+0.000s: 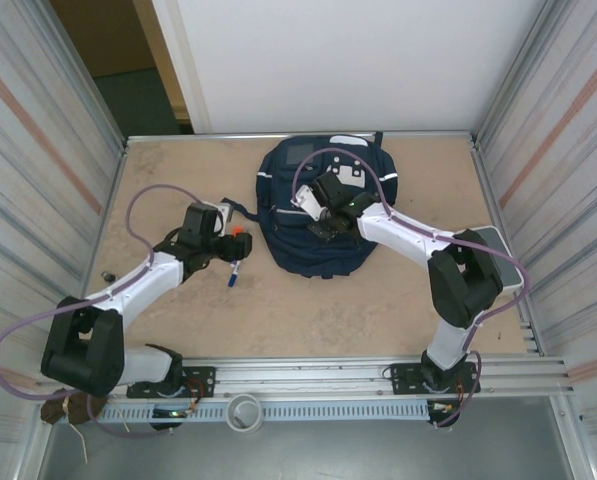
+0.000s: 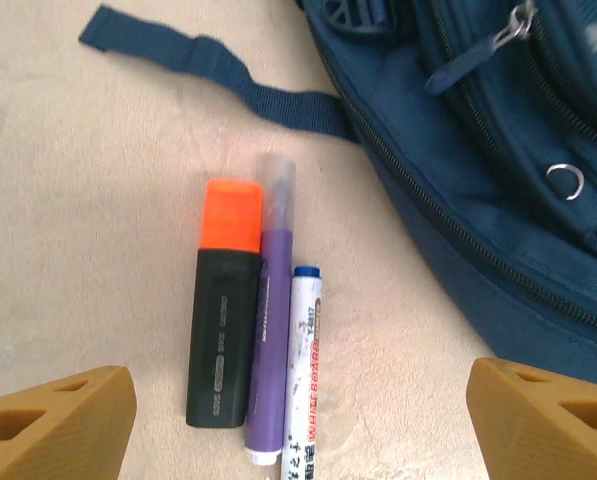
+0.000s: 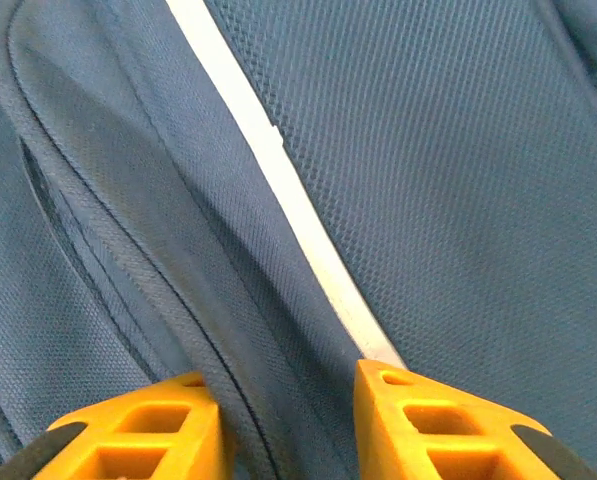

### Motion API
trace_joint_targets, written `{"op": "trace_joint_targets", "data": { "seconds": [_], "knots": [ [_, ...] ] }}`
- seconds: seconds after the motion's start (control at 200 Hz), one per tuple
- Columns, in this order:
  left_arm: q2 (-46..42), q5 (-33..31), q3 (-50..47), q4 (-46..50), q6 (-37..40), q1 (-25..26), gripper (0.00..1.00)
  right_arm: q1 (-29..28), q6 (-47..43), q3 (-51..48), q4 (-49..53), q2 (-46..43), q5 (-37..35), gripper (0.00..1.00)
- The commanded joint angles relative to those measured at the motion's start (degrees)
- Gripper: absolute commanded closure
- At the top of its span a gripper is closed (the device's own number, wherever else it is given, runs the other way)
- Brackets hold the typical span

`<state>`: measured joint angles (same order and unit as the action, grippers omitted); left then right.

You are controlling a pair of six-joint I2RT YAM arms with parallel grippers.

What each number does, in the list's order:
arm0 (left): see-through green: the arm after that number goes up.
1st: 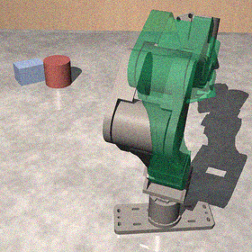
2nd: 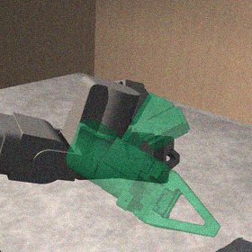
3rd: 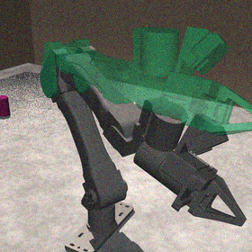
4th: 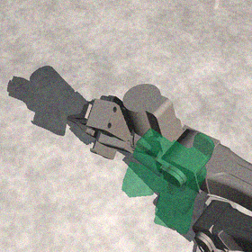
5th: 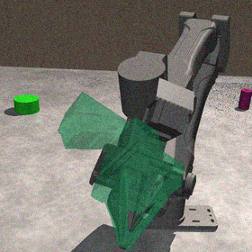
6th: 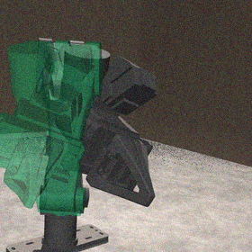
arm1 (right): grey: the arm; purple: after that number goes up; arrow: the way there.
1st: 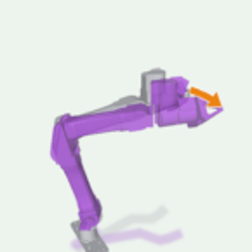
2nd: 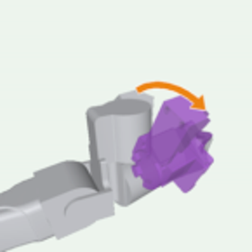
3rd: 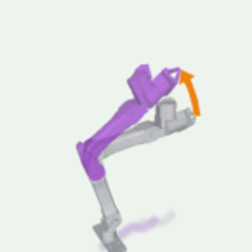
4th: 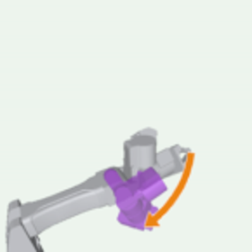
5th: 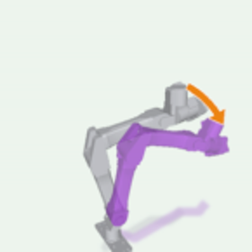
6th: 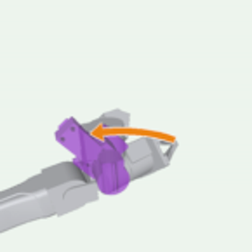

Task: Pack the student bag

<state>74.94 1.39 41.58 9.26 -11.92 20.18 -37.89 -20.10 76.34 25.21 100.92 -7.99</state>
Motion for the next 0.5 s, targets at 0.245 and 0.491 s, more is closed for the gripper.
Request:
{"op": "trace_joint_targets", "data": {
  "seconds": [0.245, 0.491],
  "knots": [
    [13.15, 3.30, 8.05, 6.15, -1.39, -7.20, 0.20, 2.22, 3.56, 5.93, 3.83, -1.91, 2.98, 0.92],
    [21.82, 4.94, 14.73, 9.57, -0.60, -7.53, 0.21, 2.64, 4.27, 6.02, 4.66, -1.43, 2.54, 0.96]
  ]
}}
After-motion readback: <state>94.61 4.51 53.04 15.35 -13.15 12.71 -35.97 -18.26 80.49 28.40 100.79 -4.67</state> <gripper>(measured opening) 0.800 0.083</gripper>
